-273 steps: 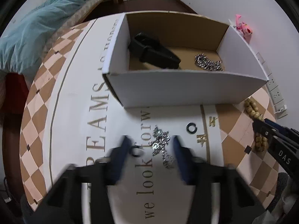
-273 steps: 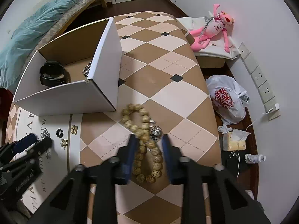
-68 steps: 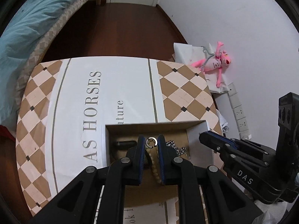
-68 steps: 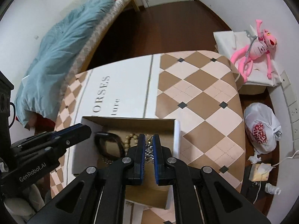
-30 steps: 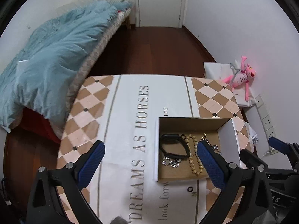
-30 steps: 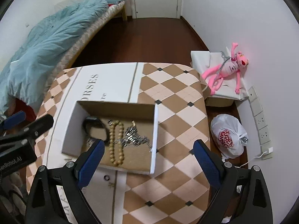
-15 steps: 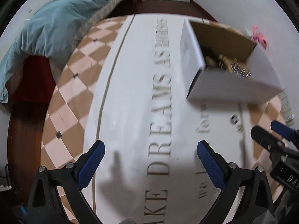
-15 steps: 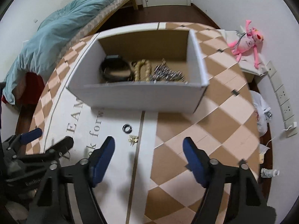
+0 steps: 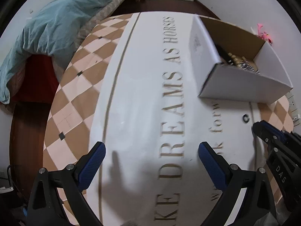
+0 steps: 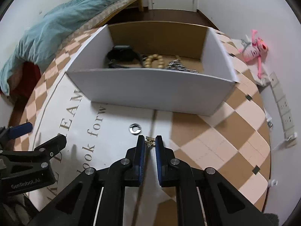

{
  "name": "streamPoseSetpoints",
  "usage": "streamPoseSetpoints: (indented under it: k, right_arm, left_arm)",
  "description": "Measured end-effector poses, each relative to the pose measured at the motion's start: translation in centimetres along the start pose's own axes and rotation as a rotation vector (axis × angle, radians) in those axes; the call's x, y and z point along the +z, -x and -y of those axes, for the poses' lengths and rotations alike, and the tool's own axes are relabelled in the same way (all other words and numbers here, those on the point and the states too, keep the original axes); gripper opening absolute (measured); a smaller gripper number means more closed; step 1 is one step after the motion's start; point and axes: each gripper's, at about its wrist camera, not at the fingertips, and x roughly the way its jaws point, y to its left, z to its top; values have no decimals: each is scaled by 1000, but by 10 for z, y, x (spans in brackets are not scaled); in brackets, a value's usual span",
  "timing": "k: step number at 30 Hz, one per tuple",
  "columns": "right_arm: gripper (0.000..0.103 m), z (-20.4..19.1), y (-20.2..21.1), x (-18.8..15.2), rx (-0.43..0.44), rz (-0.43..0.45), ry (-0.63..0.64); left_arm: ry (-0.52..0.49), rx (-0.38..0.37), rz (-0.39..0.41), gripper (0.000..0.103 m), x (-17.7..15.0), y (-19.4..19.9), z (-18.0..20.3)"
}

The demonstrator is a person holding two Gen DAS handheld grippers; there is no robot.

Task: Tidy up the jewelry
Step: 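Move both tools back to the remaining ring and gold piece on the cloth, then grasp the second black ring with the left tool while the right tool grasps the second gold piece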

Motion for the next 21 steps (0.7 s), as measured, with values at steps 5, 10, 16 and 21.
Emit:
streamPoseSetpoints:
  k: [5, 10, 16, 21]
  right_arm:
    - [12, 42, 19, -1, -7, 21, -110]
    - [11, 69, 16, -5, -47, 11, -166]
    - [12, 87, 12, -8, -61, 10, -209]
    - [12, 91, 12, -7, -62, 12, -220]
  left_arm:
    - [-40, -81, 10, 101, 12, -1, 42]
    - [-98, -132, 4, 100, 18, -16, 88]
    - [-146, -117, 39, 75, 16, -16, 112]
    - [-153, -126, 70, 25, 20, -10, 118]
